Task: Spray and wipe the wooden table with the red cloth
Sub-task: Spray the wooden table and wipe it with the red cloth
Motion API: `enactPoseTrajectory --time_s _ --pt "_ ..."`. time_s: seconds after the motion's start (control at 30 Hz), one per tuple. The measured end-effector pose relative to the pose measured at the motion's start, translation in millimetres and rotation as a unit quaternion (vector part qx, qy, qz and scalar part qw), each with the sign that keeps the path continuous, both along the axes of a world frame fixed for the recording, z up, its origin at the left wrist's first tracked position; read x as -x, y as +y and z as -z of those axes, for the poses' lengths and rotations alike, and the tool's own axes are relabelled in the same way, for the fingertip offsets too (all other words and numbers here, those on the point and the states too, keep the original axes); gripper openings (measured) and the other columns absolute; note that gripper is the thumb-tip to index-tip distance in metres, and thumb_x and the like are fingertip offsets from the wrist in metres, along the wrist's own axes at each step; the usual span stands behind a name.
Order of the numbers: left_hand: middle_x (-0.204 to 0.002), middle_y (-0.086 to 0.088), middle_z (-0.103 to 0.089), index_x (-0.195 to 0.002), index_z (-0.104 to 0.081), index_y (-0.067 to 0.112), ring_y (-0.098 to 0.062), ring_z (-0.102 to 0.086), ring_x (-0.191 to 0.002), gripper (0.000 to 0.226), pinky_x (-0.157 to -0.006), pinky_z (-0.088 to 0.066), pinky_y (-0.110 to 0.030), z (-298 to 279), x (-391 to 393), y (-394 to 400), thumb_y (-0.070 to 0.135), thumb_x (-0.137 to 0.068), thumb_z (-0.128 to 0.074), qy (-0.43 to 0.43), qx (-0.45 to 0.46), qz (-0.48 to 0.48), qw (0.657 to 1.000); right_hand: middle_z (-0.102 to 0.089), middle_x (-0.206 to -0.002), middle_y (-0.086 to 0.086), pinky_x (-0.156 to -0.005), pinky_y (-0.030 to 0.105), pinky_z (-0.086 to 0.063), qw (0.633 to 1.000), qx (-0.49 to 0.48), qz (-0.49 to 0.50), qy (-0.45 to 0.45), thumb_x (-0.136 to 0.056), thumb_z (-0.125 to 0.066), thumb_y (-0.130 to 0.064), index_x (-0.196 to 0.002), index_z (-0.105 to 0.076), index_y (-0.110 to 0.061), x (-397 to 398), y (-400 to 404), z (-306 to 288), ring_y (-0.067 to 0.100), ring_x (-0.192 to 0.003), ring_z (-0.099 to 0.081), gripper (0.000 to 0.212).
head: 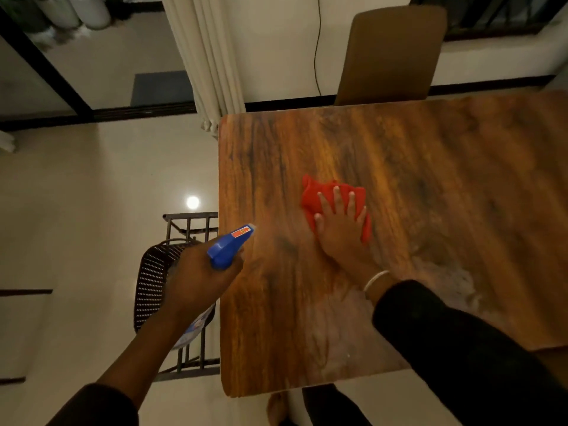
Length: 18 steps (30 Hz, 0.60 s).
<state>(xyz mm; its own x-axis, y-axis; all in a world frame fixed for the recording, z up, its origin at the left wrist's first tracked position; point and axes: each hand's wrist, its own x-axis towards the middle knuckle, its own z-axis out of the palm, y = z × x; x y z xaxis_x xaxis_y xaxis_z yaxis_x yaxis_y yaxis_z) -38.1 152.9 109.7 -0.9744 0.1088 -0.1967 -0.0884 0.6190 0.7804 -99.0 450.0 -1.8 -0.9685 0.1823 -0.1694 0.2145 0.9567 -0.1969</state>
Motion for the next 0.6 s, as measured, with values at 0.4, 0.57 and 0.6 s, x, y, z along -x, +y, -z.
enactPoseTrajectory --time_s 0.4,0.57,0.6 --pt "-0.05 0.008 -0.056 -0.076 -0.051 0.035 0.004 -0.057 -0.049 0.028 -0.05 -0.043 -0.004 -54.4 -73.6 50.2 0.018 -0.09 -0.068 0.052 -0.04 0.068 0.995 0.007 -0.177 0.003 -0.124 0.07 -0.007 0.997 -0.003 0.037 -0.063 -0.112 -0.032 -0.042 -0.168 -0.007 -0.036 -126.9 65.6 -31.1 0.039 -0.162 0.007 0.062" --pt "-0.051 0.008 -0.057 -0.075 -0.055 0.033 0.0 -0.058 -0.049 0.024 -0.048 -0.044 -0.009 -53.0 -103.4 51.3 0.021 -0.09 -0.069 0.039 -0.045 0.062 0.996 0.016 -0.176 0.004 -0.123 0.073 0.0 0.996 0.01 0.061 -0.071 -0.109 -0.021 -0.048 -0.168 0.0 -0.038 -165.2 -4.9 -30.6 0.042 -0.16 0.013 0.063" --pt "-0.052 0.008 -0.056 -0.077 -0.055 0.032 0.002 -0.059 -0.05 0.021 -0.047 -0.044 -0.008 -53.5 -107.5 52.8 0.025 -0.09 -0.069 0.026 -0.043 0.057 0.997 0.017 -0.175 0.003 -0.123 0.073 0.001 0.997 0.011 0.023 -0.07 -0.108 -0.019 -0.05 -0.168 0.002 -0.039 -183.6 -36.1 -27.0 0.042 -0.16 0.015 0.065"
